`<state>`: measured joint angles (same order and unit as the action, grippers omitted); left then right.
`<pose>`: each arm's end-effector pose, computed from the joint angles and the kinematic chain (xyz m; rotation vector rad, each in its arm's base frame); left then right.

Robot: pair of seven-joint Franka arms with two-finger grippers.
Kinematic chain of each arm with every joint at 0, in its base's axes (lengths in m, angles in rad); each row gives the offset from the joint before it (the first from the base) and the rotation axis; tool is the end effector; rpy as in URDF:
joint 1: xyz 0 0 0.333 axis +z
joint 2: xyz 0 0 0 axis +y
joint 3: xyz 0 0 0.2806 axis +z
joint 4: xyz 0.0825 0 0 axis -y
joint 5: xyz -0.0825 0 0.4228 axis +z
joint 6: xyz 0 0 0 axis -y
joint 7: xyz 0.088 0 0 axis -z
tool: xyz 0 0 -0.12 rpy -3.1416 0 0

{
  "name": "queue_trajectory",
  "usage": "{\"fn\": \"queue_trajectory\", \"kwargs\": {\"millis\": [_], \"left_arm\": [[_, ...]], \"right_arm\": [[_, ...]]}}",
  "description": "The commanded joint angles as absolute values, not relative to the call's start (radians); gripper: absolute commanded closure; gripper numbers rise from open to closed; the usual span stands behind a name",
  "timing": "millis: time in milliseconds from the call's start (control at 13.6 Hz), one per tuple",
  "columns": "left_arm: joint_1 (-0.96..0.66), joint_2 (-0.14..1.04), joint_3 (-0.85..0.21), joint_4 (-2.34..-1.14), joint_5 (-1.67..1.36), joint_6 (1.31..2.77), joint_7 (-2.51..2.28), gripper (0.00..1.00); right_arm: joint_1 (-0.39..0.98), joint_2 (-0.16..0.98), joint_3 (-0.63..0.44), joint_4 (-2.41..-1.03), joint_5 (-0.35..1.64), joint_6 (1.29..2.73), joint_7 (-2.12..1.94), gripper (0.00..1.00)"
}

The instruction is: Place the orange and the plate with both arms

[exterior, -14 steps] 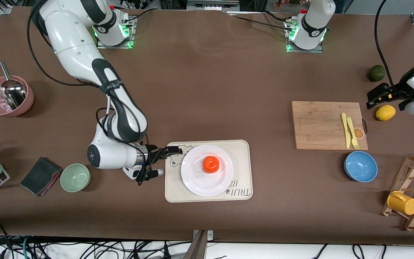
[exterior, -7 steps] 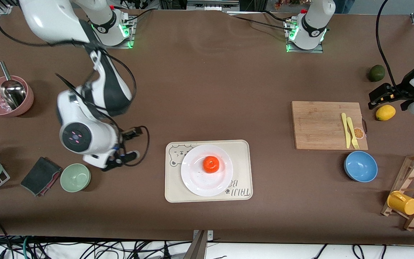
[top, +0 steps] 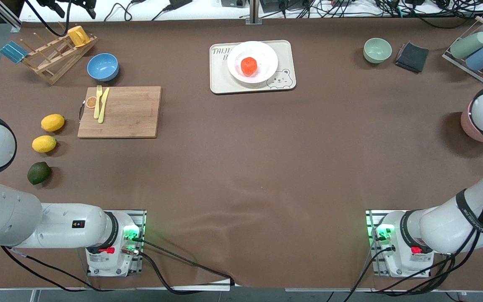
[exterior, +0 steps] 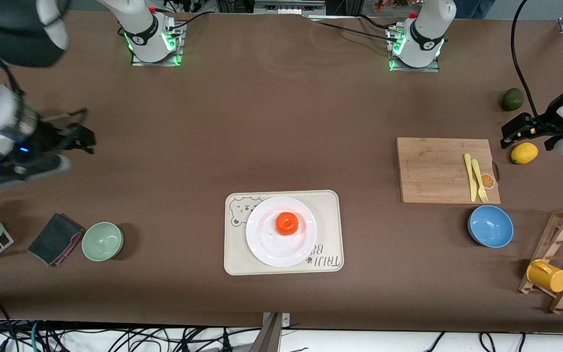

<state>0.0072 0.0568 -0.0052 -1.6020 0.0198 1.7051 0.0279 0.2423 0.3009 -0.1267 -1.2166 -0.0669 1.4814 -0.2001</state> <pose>0.6202 0.0034 0.5377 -3.1204 0.0438 -0.0718 0.6580 0.0802 0.5603 3.0005 0.4778 -0.0575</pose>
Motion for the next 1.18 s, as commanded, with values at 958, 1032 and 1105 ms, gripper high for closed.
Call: {"fn": "queue_trajectory", "kwargs": {"millis": [958,1032,1105], "left_arm": [[0.014,0.06,-0.014,-1.586,-0.006,1.697,0.028,0.0],[0.014,0.06,-0.014,-1.586,-0.006,1.697,0.028,0.0],[0.014,0.06,-0.014,-1.586,-0.006,1.697,0.026,0.0]], "right_arm": [[-0.002,-0.046,0.019,-1.678,-0.012,1.58,-0.043,0.0],[0.002,-0.046,0.012,-1.678,0.007,1.583,-0.037,0.0],[0.002,-0.046,0.002,-1.678,0.009,1.58,-0.035,0.0]]}}
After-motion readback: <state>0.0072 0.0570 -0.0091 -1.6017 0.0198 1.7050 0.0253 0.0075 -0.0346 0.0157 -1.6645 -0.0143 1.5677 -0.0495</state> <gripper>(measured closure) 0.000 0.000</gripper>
